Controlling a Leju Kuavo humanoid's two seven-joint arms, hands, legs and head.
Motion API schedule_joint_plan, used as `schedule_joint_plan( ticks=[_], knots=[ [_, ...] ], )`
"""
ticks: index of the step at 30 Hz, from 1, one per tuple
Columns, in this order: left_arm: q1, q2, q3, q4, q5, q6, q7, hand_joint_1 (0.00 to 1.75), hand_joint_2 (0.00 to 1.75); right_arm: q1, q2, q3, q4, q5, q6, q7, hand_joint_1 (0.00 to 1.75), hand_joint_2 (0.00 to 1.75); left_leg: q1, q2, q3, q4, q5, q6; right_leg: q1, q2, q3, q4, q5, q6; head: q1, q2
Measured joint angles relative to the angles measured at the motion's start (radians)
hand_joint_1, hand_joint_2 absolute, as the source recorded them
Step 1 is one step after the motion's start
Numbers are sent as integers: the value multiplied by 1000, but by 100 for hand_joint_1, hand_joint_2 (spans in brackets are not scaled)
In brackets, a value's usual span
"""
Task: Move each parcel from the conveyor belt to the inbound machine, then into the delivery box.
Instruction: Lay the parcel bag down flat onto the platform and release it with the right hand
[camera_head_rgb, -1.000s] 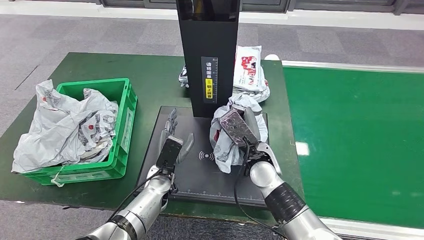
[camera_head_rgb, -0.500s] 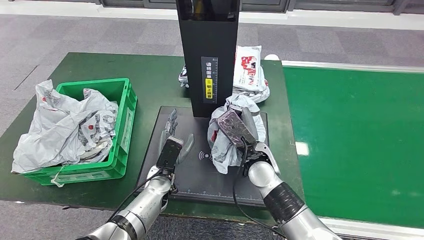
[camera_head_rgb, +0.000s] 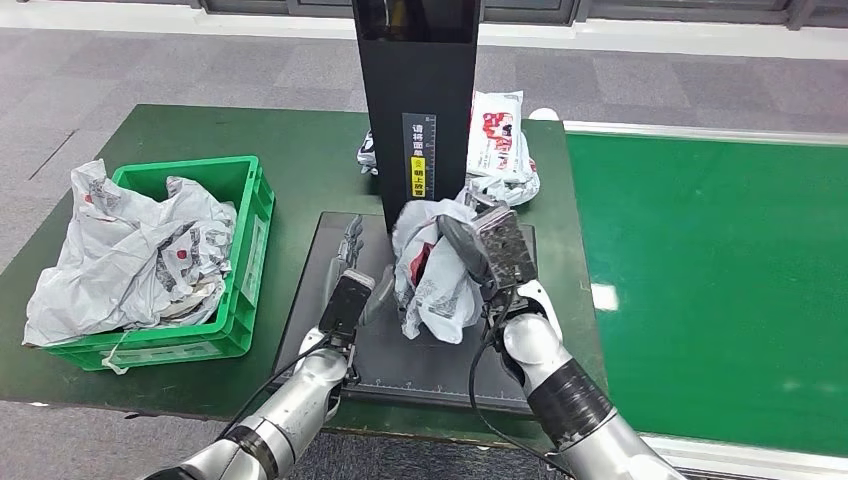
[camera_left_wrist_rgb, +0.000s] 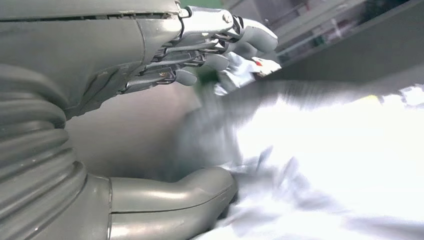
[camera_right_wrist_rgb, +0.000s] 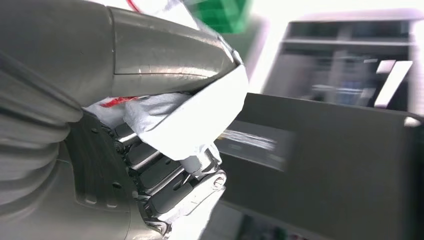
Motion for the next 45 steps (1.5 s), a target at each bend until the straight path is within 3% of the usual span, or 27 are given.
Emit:
schedule_joint_plan(
  ticks=[5,6,8,9,10,12,20,28,45],
  knots=[
    [-24,-7,-10,14,0,-1,-2,0,175,-19,-5,-10,-21,-25,15,-13,175,175,0,0,0,0,0,0,0,0,0,0,0,0,0,0],
    [-26,-7,-11,18,0,-2,-3,0,175,-19,-5,-13,-24,-25,16,-16,145,175,0,0,0,0,0,0,0,0,0,0,0,0,0,0],
    [-29,-8,-14,24,2,-2,-8,0,175,-22,-7,-16,-26,-30,15,-22,58,175,0,0,0,0,0,0,0,0,0,0,0,0,0,0],
    [-31,-8,-14,27,4,-2,-12,0,175,-24,-8,-16,-27,-36,13,-27,14,131,0,0,0,0,0,0,0,0,0,0,0,0,0,0],
    [-33,-8,-15,30,6,-2,-17,0,175,-25,-10,-16,-27,-44,12,-34,0,87,0,0,0,0,0,0,0,0,0,0,0,0,0,0],
    [-36,-8,-15,35,11,-2,-24,0,175,-27,-13,-17,-28,-65,9,-49,0,0,0,0,0,0,0,0,0,0,0,0,0,0,0,0],
    [-46,-8,-15,48,23,4,-37,0,175,-42,-25,-27,-25,-137,30,-56,0,0,0,0,0,0,0,0,0,0,0,0,0,0,0,0],
    [-46,-4,-15,46,19,18,-21,0,175,-67,-38,-26,82,-40,10,41,0,0,0,0,0,0,0,0,0,0,0,0,0,0,0,0],
    [-45,7,-15,39,25,27,-23,0,175,-45,-48,-27,199,17,29,53,0,0,0,0,0,0,0,0,0,0,0,0,0,0,0,0]
  ],
)
